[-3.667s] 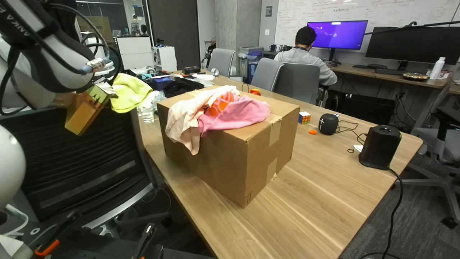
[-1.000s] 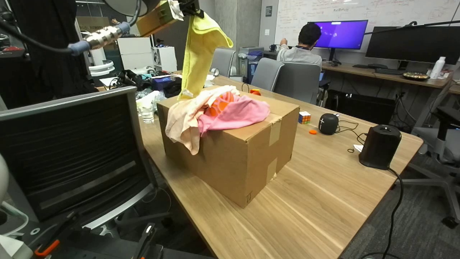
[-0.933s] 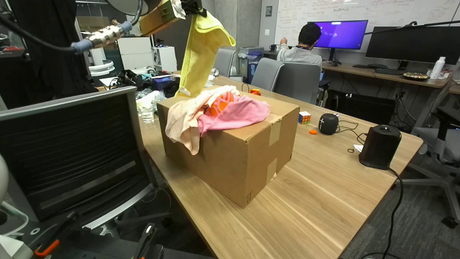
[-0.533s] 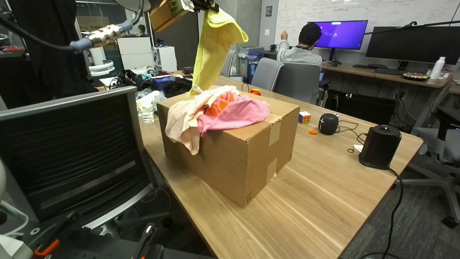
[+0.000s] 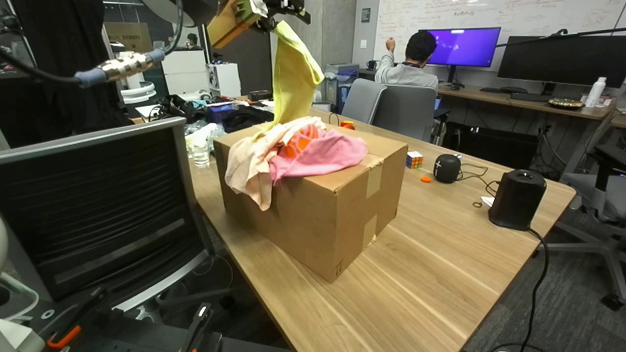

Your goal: Move the shirts from the chair to the box

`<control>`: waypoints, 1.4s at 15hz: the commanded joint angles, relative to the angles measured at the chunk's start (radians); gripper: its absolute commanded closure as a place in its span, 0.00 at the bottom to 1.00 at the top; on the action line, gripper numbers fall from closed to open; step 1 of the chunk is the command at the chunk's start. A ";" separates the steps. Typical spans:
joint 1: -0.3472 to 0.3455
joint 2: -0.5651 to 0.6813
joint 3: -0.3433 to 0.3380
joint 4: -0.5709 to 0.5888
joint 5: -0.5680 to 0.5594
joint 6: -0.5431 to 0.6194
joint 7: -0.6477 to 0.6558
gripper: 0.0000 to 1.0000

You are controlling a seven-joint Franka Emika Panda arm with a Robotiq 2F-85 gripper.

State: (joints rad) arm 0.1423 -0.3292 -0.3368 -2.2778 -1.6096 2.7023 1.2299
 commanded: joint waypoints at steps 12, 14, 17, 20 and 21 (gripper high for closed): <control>0.159 -0.127 -0.058 -0.142 0.879 -0.211 -0.915 0.00; 0.177 -0.185 -0.054 -0.141 0.971 -0.324 -1.042 0.00; 0.027 -0.246 0.090 -0.135 1.147 -0.447 -1.232 0.00; -0.041 -0.314 0.129 -0.118 1.282 -0.567 -1.386 0.00; -0.053 -0.341 0.128 -0.112 1.322 -0.607 -1.435 0.00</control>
State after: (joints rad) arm 0.1407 -0.5894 -0.2331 -2.4004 -0.3957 2.1908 -0.0625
